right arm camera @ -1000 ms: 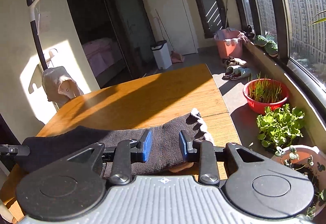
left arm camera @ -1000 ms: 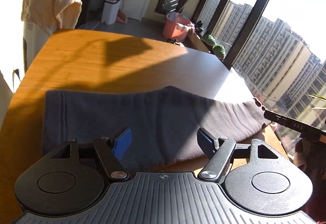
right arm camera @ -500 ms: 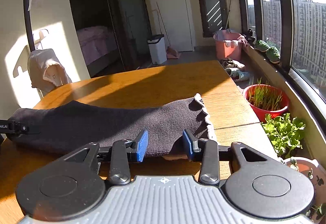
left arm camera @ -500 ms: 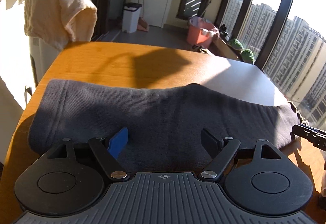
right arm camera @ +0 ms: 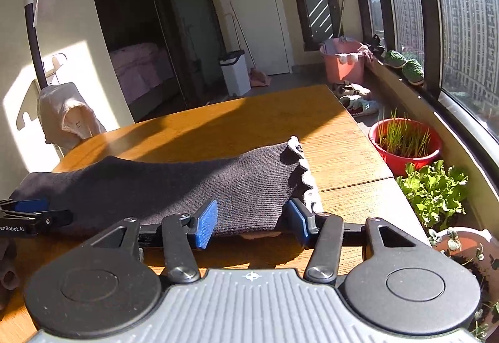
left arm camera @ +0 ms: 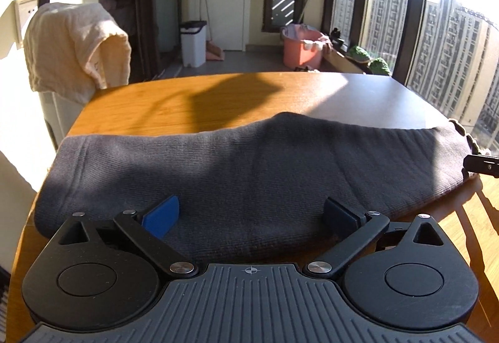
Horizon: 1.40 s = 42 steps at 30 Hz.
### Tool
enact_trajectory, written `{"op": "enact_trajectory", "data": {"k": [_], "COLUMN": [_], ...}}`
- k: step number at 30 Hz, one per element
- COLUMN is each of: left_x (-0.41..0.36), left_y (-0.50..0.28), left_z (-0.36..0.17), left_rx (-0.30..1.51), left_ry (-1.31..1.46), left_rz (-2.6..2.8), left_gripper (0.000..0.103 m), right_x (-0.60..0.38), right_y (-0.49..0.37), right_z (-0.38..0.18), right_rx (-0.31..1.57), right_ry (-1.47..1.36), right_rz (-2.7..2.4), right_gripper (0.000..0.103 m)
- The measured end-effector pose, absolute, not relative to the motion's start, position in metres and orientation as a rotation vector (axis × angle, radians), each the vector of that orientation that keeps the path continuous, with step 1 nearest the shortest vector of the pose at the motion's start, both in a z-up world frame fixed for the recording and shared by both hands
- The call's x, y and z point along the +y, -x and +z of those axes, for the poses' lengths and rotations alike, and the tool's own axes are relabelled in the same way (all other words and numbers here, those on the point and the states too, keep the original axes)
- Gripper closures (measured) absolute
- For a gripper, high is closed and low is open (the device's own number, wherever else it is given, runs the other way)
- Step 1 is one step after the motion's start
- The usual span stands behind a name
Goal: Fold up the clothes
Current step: 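Lower the cuffs onto the trousers and open both tools, then move the right tool to the fringed cuff end and close on it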
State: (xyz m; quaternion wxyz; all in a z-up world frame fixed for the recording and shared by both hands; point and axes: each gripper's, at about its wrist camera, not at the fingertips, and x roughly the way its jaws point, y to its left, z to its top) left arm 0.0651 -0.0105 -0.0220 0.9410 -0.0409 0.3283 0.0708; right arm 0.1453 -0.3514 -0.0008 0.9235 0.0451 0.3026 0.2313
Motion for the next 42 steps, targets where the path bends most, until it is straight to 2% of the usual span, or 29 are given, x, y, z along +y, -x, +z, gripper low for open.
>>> {"op": "enact_trajectory", "data": {"k": [12,18,23,37,40,41,42], "left_x": [-0.067,-0.086,-0.089,-0.095,-0.094,-0.094,-0.094], "left_y": [-0.069,-0.096,-0.095,-0.071,-0.071,-0.071,-0.071], "left_z": [0.009,-0.015,-0.023,-0.024,-0.024,-0.024,-0.024], "left_rx": [0.635,0.680,0.635,0.654,0.651,0.650,0.648], "left_ry": [0.169,0.226,0.200,0.096,0.103,0.105,0.111], "left_rz": [-0.077,-0.110,-0.093,-0.095,-0.100,-0.100,-0.099], "left_gripper": [0.000,0.000,0.000,0.000,0.000,0.000,0.000], "right_x": [-0.352,-0.345,-0.333,-0.366,-0.385,-0.392,-0.399], "right_y": [-0.146,-0.145,-0.145,-0.128,-0.126,-0.128,-0.131], "right_z": [-0.001,0.000,0.000,-0.003,0.001,0.002,0.002], "right_rx": [0.621,0.614,0.616,0.640,0.611,0.614,0.624], "right_ry": [-0.098,-0.101,-0.050,-0.209,-0.246,-0.264,-0.296], "right_rz": [0.478,0.428,0.413,0.425,0.408,0.398,0.395], "right_gripper": [0.048,0.046,0.040,0.041,0.048,0.056,0.060]}}
